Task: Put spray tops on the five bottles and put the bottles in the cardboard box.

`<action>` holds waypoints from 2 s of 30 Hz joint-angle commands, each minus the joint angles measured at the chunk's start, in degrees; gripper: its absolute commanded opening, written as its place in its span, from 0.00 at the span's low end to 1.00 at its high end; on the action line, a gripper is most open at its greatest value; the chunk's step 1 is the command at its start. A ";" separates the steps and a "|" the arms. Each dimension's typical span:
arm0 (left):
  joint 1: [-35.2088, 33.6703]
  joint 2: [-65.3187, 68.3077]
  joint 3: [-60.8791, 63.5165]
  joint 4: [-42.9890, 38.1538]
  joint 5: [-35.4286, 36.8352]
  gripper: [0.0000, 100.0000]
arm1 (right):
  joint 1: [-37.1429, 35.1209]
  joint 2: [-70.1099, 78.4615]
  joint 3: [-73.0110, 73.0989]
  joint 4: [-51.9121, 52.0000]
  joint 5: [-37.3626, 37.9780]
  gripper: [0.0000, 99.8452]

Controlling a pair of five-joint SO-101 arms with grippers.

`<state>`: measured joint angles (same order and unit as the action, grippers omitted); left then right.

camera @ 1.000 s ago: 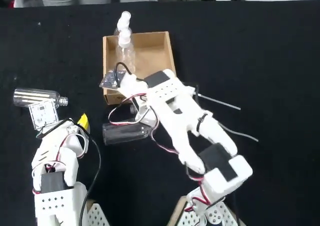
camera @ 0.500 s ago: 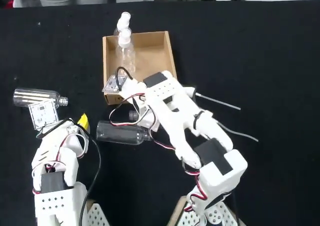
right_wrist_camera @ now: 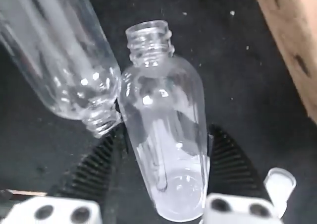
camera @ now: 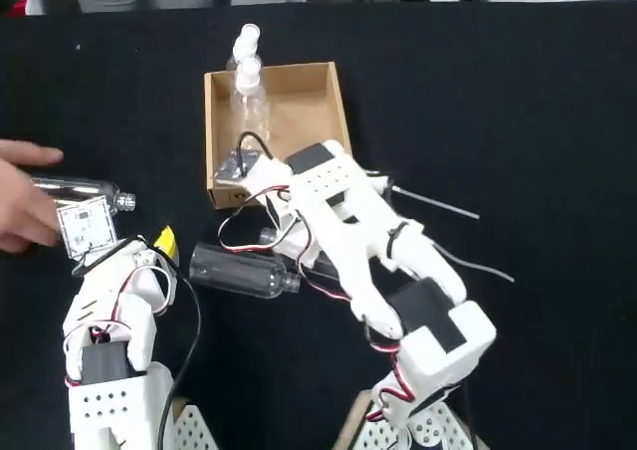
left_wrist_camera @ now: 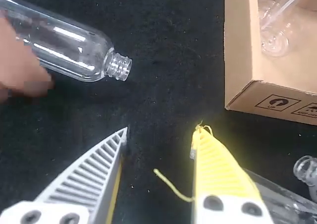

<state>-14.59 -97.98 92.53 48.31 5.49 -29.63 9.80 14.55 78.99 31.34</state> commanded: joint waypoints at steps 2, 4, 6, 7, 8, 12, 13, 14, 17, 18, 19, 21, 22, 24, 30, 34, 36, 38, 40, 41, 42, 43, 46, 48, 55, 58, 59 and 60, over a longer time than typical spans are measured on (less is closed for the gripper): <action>-0.75 -0.62 -0.84 -0.62 -0.35 0.19 | 0.88 -6.11 0.75 1.14 -5.89 0.16; -0.75 -0.62 -0.84 -0.62 -0.35 0.19 | 0.79 -6.37 1.98 1.05 -8.09 0.16; -0.75 -0.62 -0.92 -0.62 -0.35 0.19 | -0.26 -6.55 2.77 1.05 -8.70 0.17; -0.75 -0.62 -0.92 -0.62 -0.35 0.19 | -0.88 -6.55 3.12 1.05 -8.70 0.18; -0.75 -0.62 -0.92 -0.62 -0.35 0.19 | -1.14 -6.46 3.38 1.05 -8.88 0.20; -0.75 -0.62 -0.92 -0.62 -0.35 0.19 | -2.29 -6.20 3.74 1.05 -8.44 0.30; -0.75 -0.62 -0.92 -0.62 -0.35 0.19 | -2.37 -6.20 3.65 1.05 -8.35 0.31; -0.75 -0.62 -0.92 -0.62 -0.35 0.19 | -2.46 -6.20 3.56 1.05 -8.26 0.31; -0.75 -0.62 -0.92 -0.62 -0.35 0.19 | -2.46 -6.20 3.65 0.00 -5.36 0.31; -0.75 -0.62 -0.92 -0.62 -0.35 0.19 | -2.46 -6.20 3.65 -0.09 -4.40 0.31; -0.75 -0.62 -0.92 -0.62 -0.35 0.19 | -2.46 -6.20 3.65 -0.18 -3.60 0.31; -0.75 -0.62 -0.92 -0.62 -0.35 0.19 | -2.46 -6.20 3.65 -0.18 -2.02 0.31; -0.75 -0.62 -0.92 -0.62 -0.35 0.19 | -2.46 -6.20 3.65 -0.18 -1.41 0.31; -0.75 -0.62 -0.92 -0.62 -0.35 0.19 | -2.46 -6.11 3.74 -0.88 -0.88 0.31; -0.75 -0.62 -0.92 -0.62 -0.35 0.19 | -2.55 -6.11 8.40 -6.86 -0.79 0.30; -0.75 -0.62 -0.92 -0.62 -0.35 0.19 | -2.46 -6.20 10.59 -8.97 -0.79 0.30; -0.75 -0.62 -0.92 -0.62 -0.35 0.19 | -2.46 -6.55 11.03 -9.14 -0.97 0.30; -0.75 -0.62 -0.92 -0.62 -0.35 0.19 | -2.37 -6.73 10.77 -8.79 -1.14 0.26; -0.75 -0.62 -0.92 -0.62 -0.35 0.19 | -2.37 -7.08 10.59 -9.14 -1.23 0.19; -0.75 -0.62 -0.92 -0.62 -0.35 0.19 | -2.37 -7.52 10.51 -9.14 -1.23 0.17; -0.75 -0.62 -0.92 -0.62 -0.35 0.19 | -2.37 -8.04 10.33 -9.14 -1.23 0.14; -0.75 -0.62 -0.92 -0.62 -0.35 0.19 | -2.46 -8.75 10.15 -8.79 -1.23 0.13; -0.75 -0.62 -0.92 -0.62 -0.35 0.19 | -2.29 -12.09 10.68 -8.53 -1.32 0.12; -0.75 -0.62 -0.92 -0.62 -0.35 0.19 | -2.11 -14.81 11.03 -7.56 -1.32 0.12; -0.75 -0.62 -0.92 -0.62 -0.35 0.19 | -2.11 -22.64 11.21 -1.67 -1.32 0.12; -0.75 -0.62 -0.92 -0.62 -0.35 0.19 | -2.02 -25.98 11.21 1.41 -1.41 0.12; -0.75 -0.62 -0.92 -0.62 -0.35 0.19 | -1.93 -27.12 11.21 2.46 -1.67 0.12; -0.75 -0.62 -0.92 -0.62 -0.35 0.19 | -1.58 -28.35 11.21 3.52 -3.08 0.12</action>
<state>-14.59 -97.98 92.53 48.31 5.49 -30.95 -12.70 25.89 79.43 30.11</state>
